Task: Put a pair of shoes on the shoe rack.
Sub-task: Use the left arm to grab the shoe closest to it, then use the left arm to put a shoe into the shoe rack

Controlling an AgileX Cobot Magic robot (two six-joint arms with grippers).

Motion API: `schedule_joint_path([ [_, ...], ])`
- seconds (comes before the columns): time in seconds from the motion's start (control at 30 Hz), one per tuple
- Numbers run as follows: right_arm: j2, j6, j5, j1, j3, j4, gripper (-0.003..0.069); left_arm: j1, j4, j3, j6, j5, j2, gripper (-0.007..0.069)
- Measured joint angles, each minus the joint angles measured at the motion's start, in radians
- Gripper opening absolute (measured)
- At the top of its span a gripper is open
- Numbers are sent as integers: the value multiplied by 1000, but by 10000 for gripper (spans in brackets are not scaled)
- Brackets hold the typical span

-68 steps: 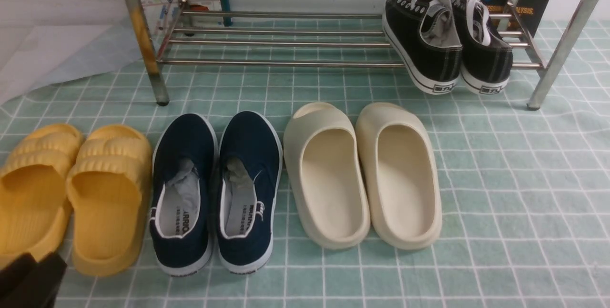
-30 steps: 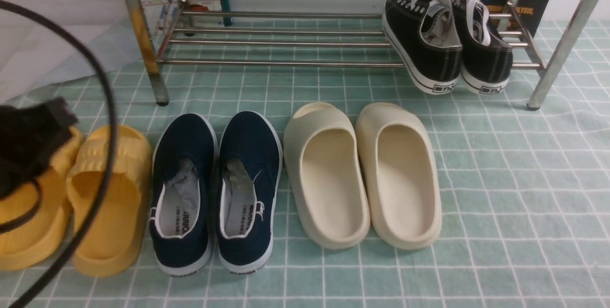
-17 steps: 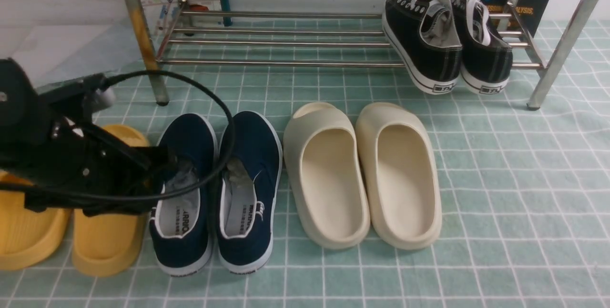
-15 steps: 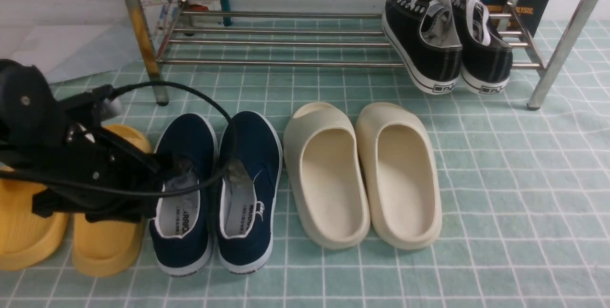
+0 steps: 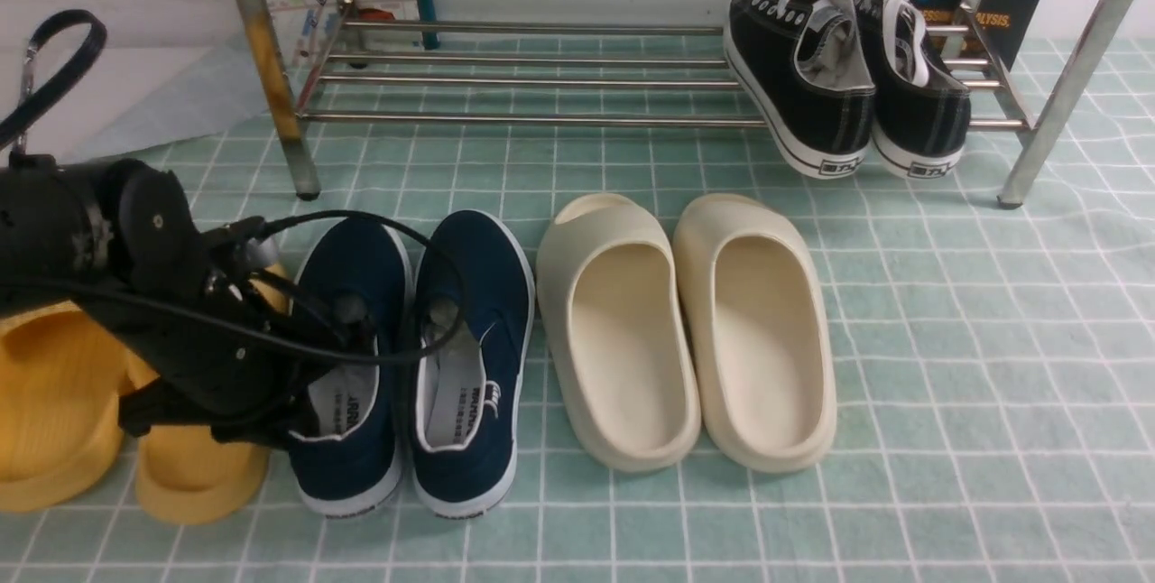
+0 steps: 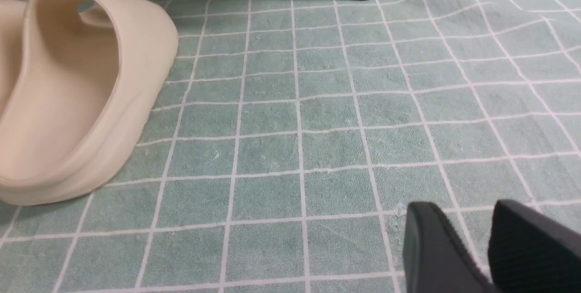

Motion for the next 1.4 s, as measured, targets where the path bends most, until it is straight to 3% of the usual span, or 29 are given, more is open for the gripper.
schedule_joint_path([
  [0.23,0,0,0,0,0,0,237,0,33,-160,20,210,-92,15],
  [0.43,0,0,0,0,0,0,237,0,45,-360,76,267,-53,15],
  [0.93,0,0,0,0,0,0,237,0,54,-1177,103,370,550,15],
  [1.17,0,0,0,0,0,0,237,0,83,-1349,103,344,676,15],
  [1.3,0,0,0,0,0,0,237,0,83,-1368,103,276,712,101],
  [1.37,0,0,0,0,0,0,237,0,84,-1371,103,230,713,207],
  [1.4,0,0,0,0,0,0,237,0,84,-1374,103,227,712,216],
])
